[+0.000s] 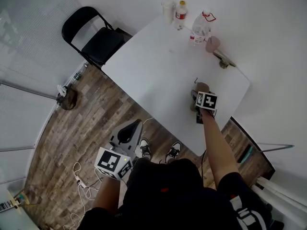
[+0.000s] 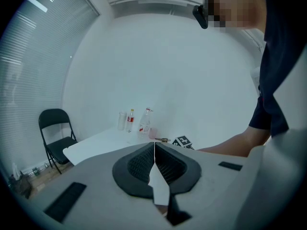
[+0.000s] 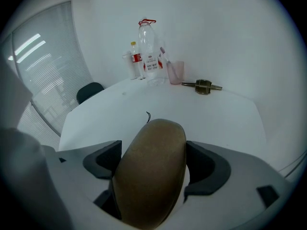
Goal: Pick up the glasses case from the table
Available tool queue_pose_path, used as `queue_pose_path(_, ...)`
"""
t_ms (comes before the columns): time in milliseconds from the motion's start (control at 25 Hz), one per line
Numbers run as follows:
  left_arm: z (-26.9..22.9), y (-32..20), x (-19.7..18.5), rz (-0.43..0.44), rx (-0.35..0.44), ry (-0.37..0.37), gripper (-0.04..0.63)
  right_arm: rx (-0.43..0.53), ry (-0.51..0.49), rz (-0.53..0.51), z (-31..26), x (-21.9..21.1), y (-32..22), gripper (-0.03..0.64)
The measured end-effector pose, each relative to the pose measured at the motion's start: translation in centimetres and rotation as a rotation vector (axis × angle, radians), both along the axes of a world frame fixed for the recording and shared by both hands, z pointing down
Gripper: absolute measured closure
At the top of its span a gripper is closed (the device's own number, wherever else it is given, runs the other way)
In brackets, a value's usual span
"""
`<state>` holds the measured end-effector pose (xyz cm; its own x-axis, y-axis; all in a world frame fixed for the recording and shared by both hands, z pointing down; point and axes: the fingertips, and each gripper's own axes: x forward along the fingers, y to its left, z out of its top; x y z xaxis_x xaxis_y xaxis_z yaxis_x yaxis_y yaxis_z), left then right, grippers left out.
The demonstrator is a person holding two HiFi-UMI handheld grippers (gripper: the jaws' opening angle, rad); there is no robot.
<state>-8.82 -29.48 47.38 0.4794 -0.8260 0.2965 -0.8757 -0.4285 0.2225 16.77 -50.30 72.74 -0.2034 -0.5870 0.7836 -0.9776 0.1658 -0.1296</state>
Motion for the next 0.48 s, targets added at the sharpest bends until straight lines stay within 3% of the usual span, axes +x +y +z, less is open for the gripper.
queue_pose_path(240,-0.4,-0.4,-0.1,0.025,0.01,0.002,0.572,0.028,0.029,0.005,-0.8,0.2,0.4,0.216)
queue_pose_path(480,-1.2,-1.0,0.0,0.054,0.028,0.003,0.572,0.179,-0.023,-0.025,-5.3,-0.1,0.8,0.216)
